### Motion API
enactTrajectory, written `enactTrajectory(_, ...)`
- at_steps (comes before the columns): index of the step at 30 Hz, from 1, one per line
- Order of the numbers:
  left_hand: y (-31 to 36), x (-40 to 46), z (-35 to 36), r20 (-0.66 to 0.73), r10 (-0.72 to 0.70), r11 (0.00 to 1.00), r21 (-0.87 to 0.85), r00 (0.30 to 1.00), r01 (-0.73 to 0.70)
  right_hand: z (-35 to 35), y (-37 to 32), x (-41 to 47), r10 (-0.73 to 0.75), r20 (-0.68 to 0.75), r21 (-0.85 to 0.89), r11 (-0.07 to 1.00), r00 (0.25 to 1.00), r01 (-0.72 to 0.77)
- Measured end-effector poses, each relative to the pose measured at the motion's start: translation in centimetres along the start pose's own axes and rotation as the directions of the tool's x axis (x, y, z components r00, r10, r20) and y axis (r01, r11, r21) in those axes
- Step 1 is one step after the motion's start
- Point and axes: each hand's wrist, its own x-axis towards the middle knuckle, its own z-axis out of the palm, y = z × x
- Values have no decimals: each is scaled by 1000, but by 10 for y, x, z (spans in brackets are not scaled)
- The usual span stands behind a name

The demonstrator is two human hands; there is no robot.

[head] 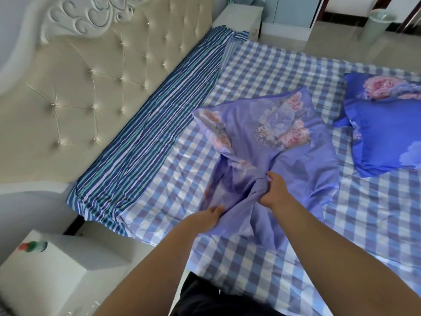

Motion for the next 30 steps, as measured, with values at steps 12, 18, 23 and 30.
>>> enactTrajectory(12,-10,39,-49,-125,24,477,-871,992,-121,-27,33,-56,241,576,-483,871,781,87)
enactTrajectory(18,30,54,-72,-68,228,16,-997,971,-74,-22,50,-73,402,524,-678,730,751,82)
enactTrajectory(23,36,65,-93,-198,121,-58,-980,973,-193,-31,55,-79,453,355,-785,620,818,-3)
enactTrajectory(30,84,44,-142,-443,174,-63,-896,879,-439,-74,68,-51,-146,279,-672,676,949,302)
